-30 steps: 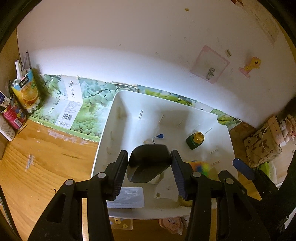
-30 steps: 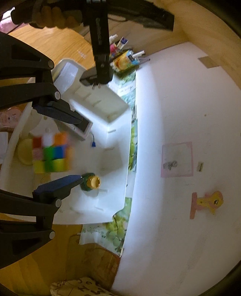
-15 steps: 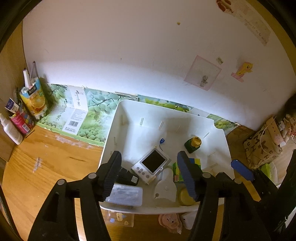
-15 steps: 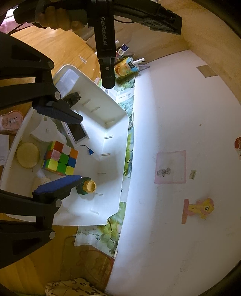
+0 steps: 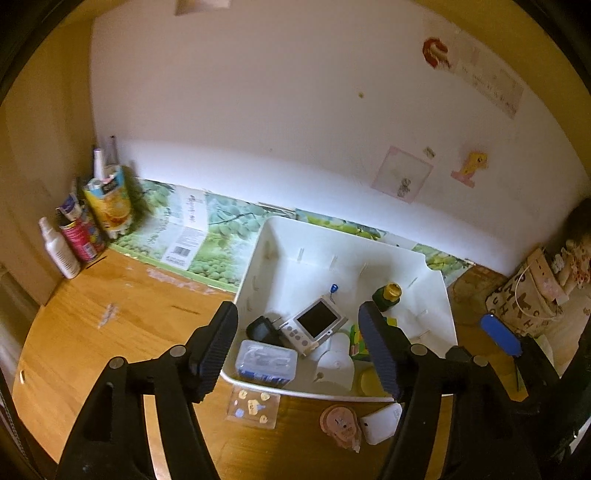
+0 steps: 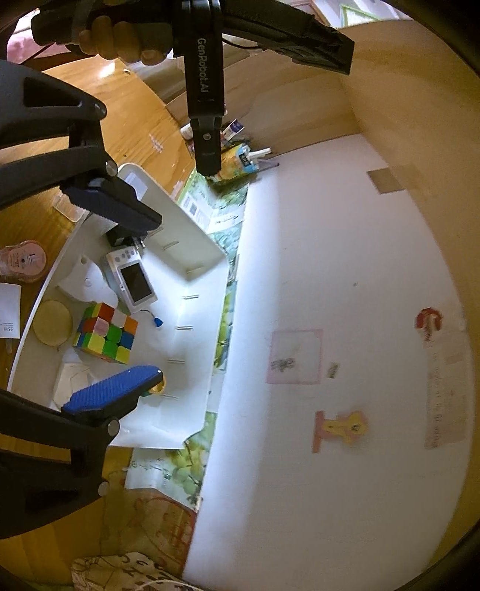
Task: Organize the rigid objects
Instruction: 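Open both grippers to drop the black plug and Rubik's cube into the bin, then withdraw both grippers from the bin back over the desk, then move the left gripper to the pink tape roller while the right approaches the white charger, then grasp the pink tape roller with the left gripper while the right grasps the white charger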
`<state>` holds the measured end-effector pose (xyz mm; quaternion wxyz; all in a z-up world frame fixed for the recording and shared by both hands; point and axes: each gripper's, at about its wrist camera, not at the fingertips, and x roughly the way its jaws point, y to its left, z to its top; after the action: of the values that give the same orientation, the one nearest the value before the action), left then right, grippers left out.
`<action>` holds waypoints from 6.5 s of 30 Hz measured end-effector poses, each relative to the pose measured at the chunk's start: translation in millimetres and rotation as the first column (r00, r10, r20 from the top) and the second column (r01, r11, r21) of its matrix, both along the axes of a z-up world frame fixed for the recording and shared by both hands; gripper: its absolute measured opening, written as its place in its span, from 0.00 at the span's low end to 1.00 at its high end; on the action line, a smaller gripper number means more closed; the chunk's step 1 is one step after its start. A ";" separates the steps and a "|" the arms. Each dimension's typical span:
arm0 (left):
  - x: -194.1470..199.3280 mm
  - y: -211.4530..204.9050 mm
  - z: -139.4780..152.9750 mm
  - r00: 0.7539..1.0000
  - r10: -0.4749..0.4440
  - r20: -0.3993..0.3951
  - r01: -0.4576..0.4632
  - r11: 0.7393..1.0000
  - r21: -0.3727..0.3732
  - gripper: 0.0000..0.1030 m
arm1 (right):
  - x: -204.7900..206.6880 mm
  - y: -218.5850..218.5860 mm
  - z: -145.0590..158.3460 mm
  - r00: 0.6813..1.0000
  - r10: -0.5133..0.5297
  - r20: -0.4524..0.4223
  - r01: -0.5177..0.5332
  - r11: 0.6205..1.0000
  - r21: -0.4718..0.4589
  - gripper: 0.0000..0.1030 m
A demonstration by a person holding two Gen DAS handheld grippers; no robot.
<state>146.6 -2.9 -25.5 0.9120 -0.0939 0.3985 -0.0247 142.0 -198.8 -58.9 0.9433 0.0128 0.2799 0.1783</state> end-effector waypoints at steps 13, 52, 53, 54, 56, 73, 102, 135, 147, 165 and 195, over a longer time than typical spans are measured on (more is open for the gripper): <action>-50.5 14.9 6.2 0.998 0.063 0.024 -0.063 0.998 -0.025 0.73 | -50.0 -7.8 9.1 0.998 -0.027 0.063 0.027 1.000 -0.009 0.79; -140.1 39.4 -25.2 0.984 -0.177 -0.015 0.176 0.984 -0.029 0.73 | -194.0 60.3 -24.3 0.982 -0.191 -0.003 0.188 0.966 -0.177 0.79; -140.3 37.4 -24.8 0.984 -0.176 -0.014 0.175 0.984 -0.017 0.73 | -193.3 59.8 -26.0 0.983 -0.185 -0.007 0.181 0.967 -0.180 0.79; -140.3 34.9 -24.2 0.985 -0.171 -0.013 0.171 0.985 -0.006 0.73 | -192.2 58.7 -27.9 0.984 -0.178 -0.011 0.172 0.968 -0.184 0.79; -138.9 31.0 -24.2 0.987 -0.159 -0.017 0.159 0.987 0.000 0.73 | -189.9 56.0 -31.5 0.989 -0.147 -0.021 0.140 0.972 -0.188 0.79; -114.0 -14.8 -49.7 0.985 0.009 -0.172 0.003 0.998 0.066 0.73 | -147.9 23.3 -52.5 0.993 0.087 -0.084 -0.105 0.966 -0.234 0.79; -33.3 -50.6 -142.6 0.813 0.124 -0.568 -0.190 0.980 -0.057 0.73 | -66.5 -27.5 -114.6 0.972 0.098 -0.215 -0.119 0.989 -0.087 0.79; -6.1 -71.7 -186.6 0.743 0.154 -0.651 -0.262 0.963 -0.070 0.72 | -41.5 -23.4 -148.7 0.956 0.083 -0.283 -0.108 0.991 -0.075 0.79; 24.0 -92.9 -194.0 0.739 0.158 -0.654 -0.253 0.966 -0.052 0.72 | -37.7 -20.9 -158.7 0.944 0.111 -0.311 -0.145 0.986 -0.087 0.79; 64.6 -131.5 -195.8 0.735 0.187 -0.652 -0.238 0.971 0.011 0.52 | -38.3 -11.8 -157.6 0.937 0.154 -0.313 -0.190 0.978 -0.085 0.59; 0.3 -82.3 -188.4 0.711 0.239 -0.661 -0.273 0.961 0.054 0.51 | -60.9 -23.1 -132.0 0.909 0.281 -0.307 -0.318 0.945 -0.077 0.57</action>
<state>147.0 -85.2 -213.9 0.7035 -0.1723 0.6777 0.1272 81.1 -221.9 -190.9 0.8518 -0.0632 0.4254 0.2992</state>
